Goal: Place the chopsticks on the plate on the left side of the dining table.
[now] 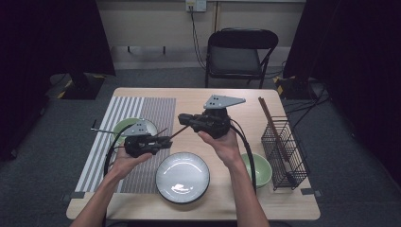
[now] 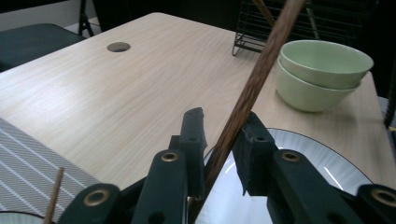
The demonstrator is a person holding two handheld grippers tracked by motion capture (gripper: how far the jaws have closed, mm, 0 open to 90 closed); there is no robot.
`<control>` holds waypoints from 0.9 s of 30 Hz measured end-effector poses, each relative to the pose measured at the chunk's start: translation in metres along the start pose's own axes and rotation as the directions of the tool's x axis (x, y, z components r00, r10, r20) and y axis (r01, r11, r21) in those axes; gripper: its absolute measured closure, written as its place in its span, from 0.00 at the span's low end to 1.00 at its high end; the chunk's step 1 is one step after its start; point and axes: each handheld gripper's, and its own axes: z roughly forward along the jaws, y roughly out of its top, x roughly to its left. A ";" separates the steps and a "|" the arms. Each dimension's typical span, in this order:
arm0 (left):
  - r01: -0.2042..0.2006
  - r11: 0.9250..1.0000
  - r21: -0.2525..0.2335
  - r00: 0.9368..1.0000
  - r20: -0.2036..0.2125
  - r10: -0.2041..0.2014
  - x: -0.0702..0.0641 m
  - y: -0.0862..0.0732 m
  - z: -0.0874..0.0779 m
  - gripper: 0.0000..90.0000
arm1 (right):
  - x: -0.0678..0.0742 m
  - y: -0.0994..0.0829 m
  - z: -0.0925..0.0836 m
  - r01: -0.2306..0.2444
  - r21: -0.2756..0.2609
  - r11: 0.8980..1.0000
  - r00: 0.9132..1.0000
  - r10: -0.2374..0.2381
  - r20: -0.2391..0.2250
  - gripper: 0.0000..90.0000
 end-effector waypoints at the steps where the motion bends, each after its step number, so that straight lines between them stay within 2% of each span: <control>1: -0.001 1.000 0.003 1.000 0.009 0.001 -0.001 0.000 0.001 0.85 | -0.001 0.001 0.000 -0.001 -0.002 1.000 1.000 0.001 0.002 0.95; 5: 0.002 1.000 0.004 0.998 0.058 -0.002 -0.004 0.001 0.004 0.88 | -0.005 0.007 0.000 -0.006 -0.017 1.000 1.000 0.007 0.015 0.94; 10: 0.026 1.000 -0.006 0.994 0.102 -0.025 -0.007 0.002 0.006 0.90 | -0.007 0.013 0.000 -0.001 -0.018 1.000 1.000 0.001 0.021 0.91; 15: 0.013 1.000 -0.014 0.990 0.142 -0.011 -0.012 0.004 0.009 0.93 | -0.011 0.018 0.001 -0.012 -0.026 1.000 0.999 0.013 0.034 0.85; 19: 0.011 1.000 -0.019 0.986 0.169 -0.008 -0.015 0.005 0.010 0.94 | -0.014 0.020 0.003 -0.025 -0.043 0.999 0.999 0.027 0.035 0.69; 23: 0.031 0.999 -0.015 0.982 0.184 -0.028 -0.016 0.007 0.011 0.94 | -0.017 0.017 0.005 -0.050 -0.045 0.998 0.997 0.052 0.048 0.54; 25: 0.048 0.998 -0.035 0.981 0.190 -0.040 -0.016 0.008 0.009 0.94 | -0.018 0.014 0.006 -0.064 -0.036 0.997 0.996 0.066 0.057 0.48; 27: 0.063 0.996 -0.064 0.982 0.183 -0.050 -0.014 0.009 0.006 0.94 | -0.018 0.009 0.007 -0.079 -0.037 0.996 0.995 0.081 0.051 0.47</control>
